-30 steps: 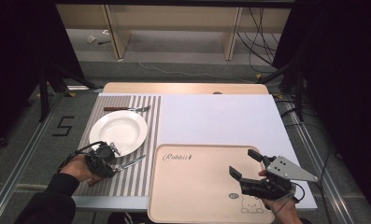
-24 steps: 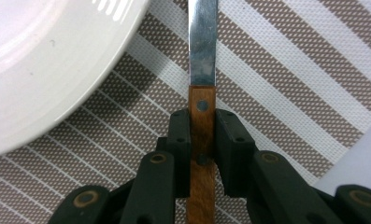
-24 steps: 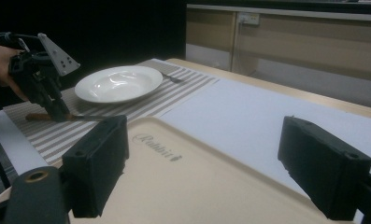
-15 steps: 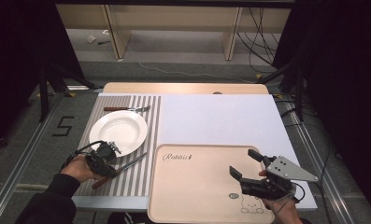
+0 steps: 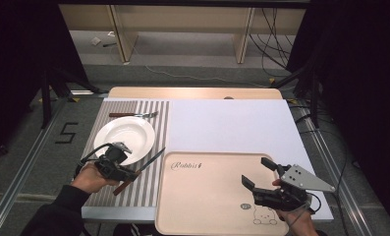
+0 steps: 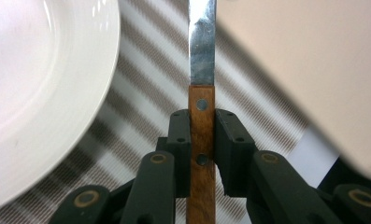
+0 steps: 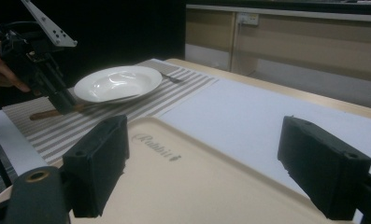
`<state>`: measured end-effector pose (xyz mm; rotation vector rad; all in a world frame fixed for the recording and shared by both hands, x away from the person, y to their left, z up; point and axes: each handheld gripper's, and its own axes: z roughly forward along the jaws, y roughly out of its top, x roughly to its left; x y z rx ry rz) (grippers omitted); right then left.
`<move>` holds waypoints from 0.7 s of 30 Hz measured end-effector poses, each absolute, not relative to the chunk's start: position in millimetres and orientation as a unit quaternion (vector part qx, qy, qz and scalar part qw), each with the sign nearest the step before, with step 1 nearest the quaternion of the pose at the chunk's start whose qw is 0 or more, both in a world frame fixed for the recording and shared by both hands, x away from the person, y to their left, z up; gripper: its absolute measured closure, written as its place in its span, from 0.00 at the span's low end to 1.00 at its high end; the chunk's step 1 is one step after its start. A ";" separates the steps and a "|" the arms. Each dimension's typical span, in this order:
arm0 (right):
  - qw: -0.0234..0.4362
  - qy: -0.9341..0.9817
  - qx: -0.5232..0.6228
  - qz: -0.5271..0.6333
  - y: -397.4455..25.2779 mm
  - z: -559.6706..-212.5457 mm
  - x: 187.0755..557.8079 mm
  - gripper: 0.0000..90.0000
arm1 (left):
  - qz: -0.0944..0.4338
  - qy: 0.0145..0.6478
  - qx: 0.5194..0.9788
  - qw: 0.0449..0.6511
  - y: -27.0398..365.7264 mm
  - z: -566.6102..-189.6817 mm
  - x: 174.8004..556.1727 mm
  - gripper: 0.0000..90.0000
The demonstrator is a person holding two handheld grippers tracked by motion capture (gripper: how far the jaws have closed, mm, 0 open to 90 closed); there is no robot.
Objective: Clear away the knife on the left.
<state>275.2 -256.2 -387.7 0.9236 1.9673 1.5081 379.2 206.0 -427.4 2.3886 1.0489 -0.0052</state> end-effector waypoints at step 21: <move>0.246 0.722 0.338 0.551 -256.0 -388.2 275.5 0.20 | -0.056 0.353 0.868 0.345 144.1 -412.8 352.7 0.85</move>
